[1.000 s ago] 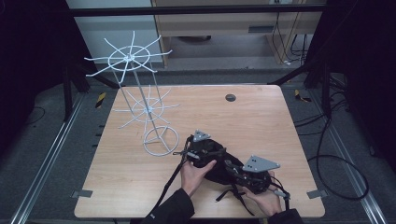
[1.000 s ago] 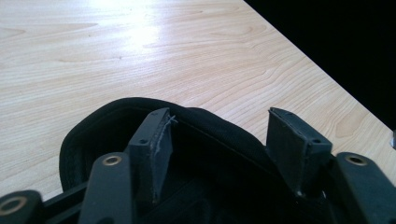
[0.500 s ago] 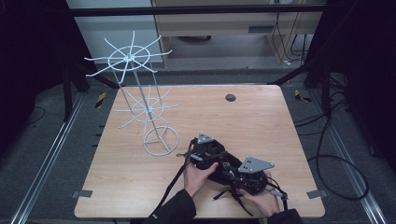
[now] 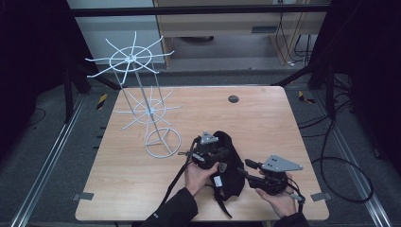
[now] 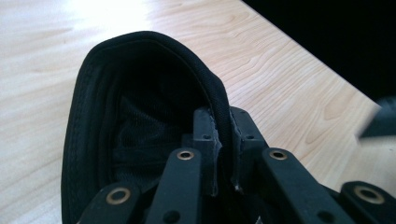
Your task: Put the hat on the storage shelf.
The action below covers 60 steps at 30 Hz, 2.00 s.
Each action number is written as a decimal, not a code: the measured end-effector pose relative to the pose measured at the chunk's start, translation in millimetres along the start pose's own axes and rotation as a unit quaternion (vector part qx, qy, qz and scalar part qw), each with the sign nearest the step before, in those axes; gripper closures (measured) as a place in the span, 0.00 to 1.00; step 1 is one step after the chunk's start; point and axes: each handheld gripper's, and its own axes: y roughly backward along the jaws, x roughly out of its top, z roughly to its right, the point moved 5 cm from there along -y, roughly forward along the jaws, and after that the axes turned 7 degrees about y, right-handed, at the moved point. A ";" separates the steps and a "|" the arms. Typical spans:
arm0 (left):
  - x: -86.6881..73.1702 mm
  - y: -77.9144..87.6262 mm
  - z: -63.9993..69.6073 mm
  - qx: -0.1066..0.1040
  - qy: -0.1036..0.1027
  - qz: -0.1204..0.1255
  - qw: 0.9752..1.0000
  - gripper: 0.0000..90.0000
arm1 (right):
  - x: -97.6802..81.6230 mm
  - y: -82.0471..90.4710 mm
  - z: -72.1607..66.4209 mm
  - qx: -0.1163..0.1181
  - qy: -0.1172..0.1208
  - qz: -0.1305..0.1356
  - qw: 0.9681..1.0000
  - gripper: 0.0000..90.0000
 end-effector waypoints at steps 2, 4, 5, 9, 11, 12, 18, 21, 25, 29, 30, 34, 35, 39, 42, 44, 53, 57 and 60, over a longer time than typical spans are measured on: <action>3.5 5.1 2.3 -0.005 -0.005 0.006 1.000 0.92 | -3.1 6.7 12.0 -0.024 -0.011 0.004 1.000 0.60; 8.5 13.1 5.1 -0.015 -0.012 0.016 1.000 0.92 | -6.5 10.5 20.0 -0.039 -0.019 0.006 0.999 0.59; 10.6 16.9 6.4 -0.018 -0.015 0.020 1.000 0.92 | -9.3 11.1 24.0 -0.047 -0.021 0.006 0.999 0.57; 19.4 31.0 11.5 -0.032 -0.025 0.039 0.998 0.92 | -12.2 9.0 26.8 -0.050 -0.026 0.005 0.998 0.55; 21.7 36.0 12.7 -0.038 -0.029 0.044 0.998 0.92 | -13.7 5.9 26.9 -0.050 -0.029 0.002 0.998 0.53; 23.1 39.3 14.5 -0.042 -0.031 0.049 0.997 0.92 | -14.0 4.6 26.8 -0.048 -0.028 0.002 0.998 0.53; 28.0 51.2 20.4 -0.053 -0.043 0.063 0.996 0.92 | -10.9 -8.2 24.8 -0.032 -0.048 0.010 0.998 0.51; 30.8 56.4 23.4 -0.057 -0.050 0.069 0.995 0.92 | -9.1 -11.1 24.1 -0.028 -0.053 0.014 0.998 0.51; 35.2 63.3 29.7 -0.062 -0.062 0.075 0.993 0.93 | -6.5 -19.1 22.2 -0.018 -0.065 0.017 0.998 0.50; 40.9 69.2 39.3 -0.069 -0.079 0.080 0.991 0.93 | -3.7 -23.2 20.8 -0.011 -0.070 0.021 0.997 0.49; 40.9 69.2 39.3 -0.069 -0.079 0.080 0.991 0.93 | -2.8 -23.7 20.5 -0.009 -0.073 0.024 0.997 0.49; 43.7 73.1 49.2 -0.078 -0.092 0.083 0.989 0.93 | 0.1 -24.0 20.6 -0.002 -0.080 0.036 0.996 0.49; 44.1 74.4 52.6 -0.081 -0.097 0.085 0.988 0.93 | 1.1 -24.0 20.8 0.000 -0.085 0.041 0.996 0.50; 45.7 76.5 59.5 -0.089 -0.106 0.089 0.986 0.93 | 3.3 -24.7 19.6 0.026 -0.099 0.046 0.994 0.59; 46.2 75.9 61.5 -0.091 -0.110 0.088 0.986 0.93 | 4.1 -25.1 19.2 0.034 -0.104 0.050 0.993 0.62; 46.0 75.2 62.9 -0.091 -0.111 0.088 0.986 0.93 | 4.0 -25.5 19.9 0.033 -0.106 0.048 0.993 0.67; 45.2 75.4 59.7 -0.051 -0.132 0.107 0.984 0.91 | 10.7 -12.5 21.5 -0.002 -0.083 0.042 0.996 0.82; 43.4 73.7 52.4 -0.033 -0.132 0.108 0.985 0.88 | 12.9 -5.6 23.2 -0.026 -0.071 0.036 0.996 0.83; 42.3 72.7 43.0 -0.027 -0.121 0.108 0.986 0.87 | 14.8 -2.2 23.6 -0.036 -0.065 0.035 0.997 0.83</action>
